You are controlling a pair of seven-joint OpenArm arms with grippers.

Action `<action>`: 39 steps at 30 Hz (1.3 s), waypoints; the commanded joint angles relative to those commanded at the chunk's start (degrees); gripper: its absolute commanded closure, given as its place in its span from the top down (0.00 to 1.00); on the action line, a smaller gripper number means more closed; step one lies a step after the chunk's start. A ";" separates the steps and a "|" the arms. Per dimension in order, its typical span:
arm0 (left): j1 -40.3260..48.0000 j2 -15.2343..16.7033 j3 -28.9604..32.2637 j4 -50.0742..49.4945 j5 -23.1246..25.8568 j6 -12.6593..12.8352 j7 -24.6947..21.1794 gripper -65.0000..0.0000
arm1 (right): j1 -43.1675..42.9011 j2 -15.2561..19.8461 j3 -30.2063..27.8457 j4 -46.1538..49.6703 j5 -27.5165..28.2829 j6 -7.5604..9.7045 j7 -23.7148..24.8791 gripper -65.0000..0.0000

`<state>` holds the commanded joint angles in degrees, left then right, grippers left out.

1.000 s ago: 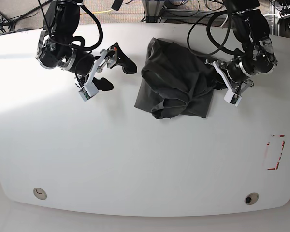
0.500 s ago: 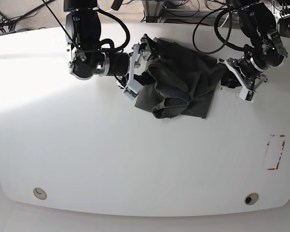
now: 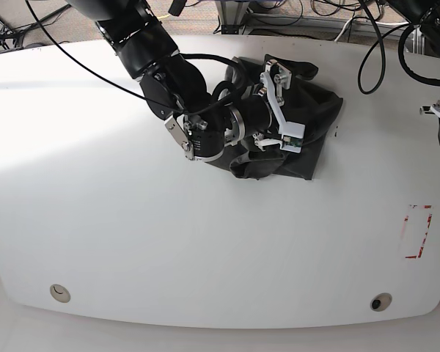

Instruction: Fold the T-shirt properly

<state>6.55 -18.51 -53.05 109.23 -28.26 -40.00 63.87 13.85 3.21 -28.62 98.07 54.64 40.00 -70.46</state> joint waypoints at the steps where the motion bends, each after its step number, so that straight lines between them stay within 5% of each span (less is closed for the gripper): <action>1: 0.09 -0.09 0.00 0.00 0.00 0.00 0.00 0.18 | -0.26 0.18 1.58 0.97 0.00 0.00 0.00 1.00; 13: 1.49 2.73 0.00 0.00 0.09 0.00 0.00 0.18 | -13.27 5.10 21.54 8.26 0.09 0.00 3.25 1.00; 19: 1.67 3.34 2.81 0.00 0.35 0.00 0.00 0.18 | -19.43 5.10 23.56 8.88 -0.35 0.00 9.41 1.00; 28: 3.52 3.34 5.54 -0.09 0.44 0.00 -0.35 0.18 | -21.80 2.99 23.21 11.08 -8.70 -10.68 11.34 1.00; 33: 3.52 3.25 5.80 -1.14 0.53 0.00 -0.35 0.18 | -21.89 0.35 23.03 12.75 -15.91 -14.29 11.52 1.00; 39: 3.52 2.81 5.36 -3.78 0.53 0.00 -0.35 0.18 | -22.07 -0.44 15.91 14.15 -23.21 -18.51 11.52 1.00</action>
<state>10.07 -15.69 -47.69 105.45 -27.74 -40.00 63.52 -8.22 2.77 -12.70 112.22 31.43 21.49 -58.95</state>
